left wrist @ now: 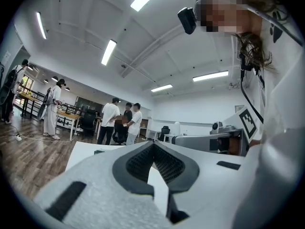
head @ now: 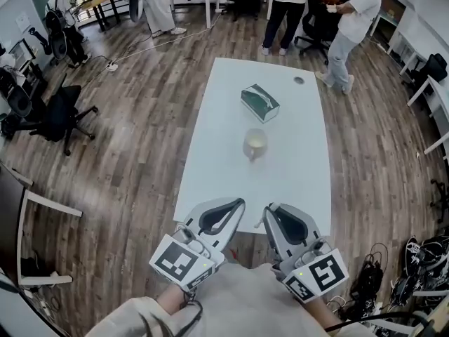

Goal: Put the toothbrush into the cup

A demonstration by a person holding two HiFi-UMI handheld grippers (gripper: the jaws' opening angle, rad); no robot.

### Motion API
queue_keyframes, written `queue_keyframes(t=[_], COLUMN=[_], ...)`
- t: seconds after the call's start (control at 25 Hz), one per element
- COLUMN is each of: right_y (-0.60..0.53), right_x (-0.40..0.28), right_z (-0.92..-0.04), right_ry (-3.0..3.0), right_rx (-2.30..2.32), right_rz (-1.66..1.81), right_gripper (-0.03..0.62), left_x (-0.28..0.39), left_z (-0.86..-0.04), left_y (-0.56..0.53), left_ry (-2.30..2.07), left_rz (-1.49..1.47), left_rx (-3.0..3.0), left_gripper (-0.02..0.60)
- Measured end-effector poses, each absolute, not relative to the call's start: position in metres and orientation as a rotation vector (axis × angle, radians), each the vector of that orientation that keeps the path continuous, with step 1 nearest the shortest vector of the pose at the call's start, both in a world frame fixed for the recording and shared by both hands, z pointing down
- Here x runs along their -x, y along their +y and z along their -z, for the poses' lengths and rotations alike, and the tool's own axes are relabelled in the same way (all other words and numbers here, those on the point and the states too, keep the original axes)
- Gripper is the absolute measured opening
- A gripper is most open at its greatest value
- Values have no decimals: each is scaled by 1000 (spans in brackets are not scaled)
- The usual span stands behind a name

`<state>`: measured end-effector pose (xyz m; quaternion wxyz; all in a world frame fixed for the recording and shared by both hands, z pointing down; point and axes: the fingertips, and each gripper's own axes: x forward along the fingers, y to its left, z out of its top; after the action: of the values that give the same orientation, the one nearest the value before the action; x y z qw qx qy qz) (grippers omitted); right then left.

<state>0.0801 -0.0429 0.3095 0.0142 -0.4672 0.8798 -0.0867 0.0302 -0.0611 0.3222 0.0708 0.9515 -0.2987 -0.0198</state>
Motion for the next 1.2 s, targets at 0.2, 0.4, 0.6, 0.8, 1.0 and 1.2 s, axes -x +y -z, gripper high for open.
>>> queue_keyframes(t=[0.2,0.4,0.6,0.8,1.0,1.2], right_y=[-77,-122,-172,-225,-278,-315], right_x=[-95,-102,-108,-115,-125,-124], right_z=[-314,-320,-326,-340,-373,-404], right_ry=[2717,2692,2665,2662,2663,2674], right_rx=[1486,1521,1545,1575,1612,1625], right_rz=[271,272,251,200,201,228], right_gripper=[48,48,48,48,48,48], left_x=[-42,-46,-48,-53,-55,-52], left_z=[-331,-337,-345,-351,-358,-366], left_y=[-88,-121,-155,-187,-210,-230], left_ry=[-873,-848,-839,-821,-809,-819], left_rz=[35,11,-13,-15,-17,-36], left_rx=[-2852,-2817,-2800,-2769,-2753,-2730], left_gripper=[9,9,8,9,9,9])
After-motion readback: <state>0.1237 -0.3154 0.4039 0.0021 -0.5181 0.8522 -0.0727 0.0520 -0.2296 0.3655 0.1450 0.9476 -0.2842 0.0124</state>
